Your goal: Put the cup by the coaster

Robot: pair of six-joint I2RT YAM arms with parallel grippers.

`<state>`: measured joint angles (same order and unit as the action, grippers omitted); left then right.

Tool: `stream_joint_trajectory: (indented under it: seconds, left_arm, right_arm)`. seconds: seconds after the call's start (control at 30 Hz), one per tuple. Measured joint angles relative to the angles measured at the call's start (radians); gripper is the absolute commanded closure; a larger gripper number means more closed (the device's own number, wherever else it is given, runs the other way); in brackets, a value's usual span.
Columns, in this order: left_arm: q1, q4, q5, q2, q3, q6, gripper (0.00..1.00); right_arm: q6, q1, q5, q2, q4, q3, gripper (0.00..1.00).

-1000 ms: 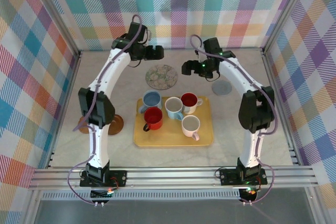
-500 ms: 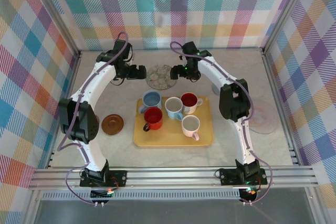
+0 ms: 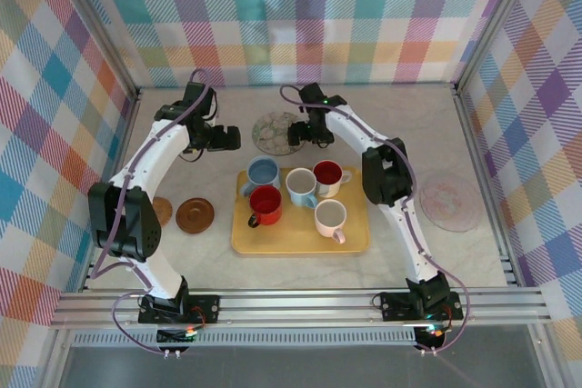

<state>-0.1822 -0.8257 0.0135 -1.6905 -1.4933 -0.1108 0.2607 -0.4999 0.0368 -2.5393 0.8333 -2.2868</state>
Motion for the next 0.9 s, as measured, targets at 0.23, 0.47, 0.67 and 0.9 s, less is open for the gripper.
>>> stream_joint_trajectory:
  seconds: [0.23, 0.47, 0.67, 0.9]
  left_arm:
    - [0.021, -0.008, 0.010, 0.028, 0.006, 0.015, 0.00]
    - [0.026, -0.010, 0.012, 0.045, 0.011, 0.024, 0.00]
    - [0.028, -0.011, 0.015, 0.048, 0.018, 0.026, 0.00]
    - [0.029, -0.011, 0.026, 0.048, 0.021, 0.029, 0.00]
  right_arm:
    - [-0.030, -0.038, 0.021, -0.019, -0.049, -0.015, 0.14]
    - [-0.037, -0.056, 0.028, -0.051, -0.058, -0.063, 0.17]
    - [-0.038, -0.055, 0.043, -0.077, -0.025, -0.111, 0.25]
    - [-0.045, -0.056, 0.091, -0.103, 0.027, -0.162, 0.42]
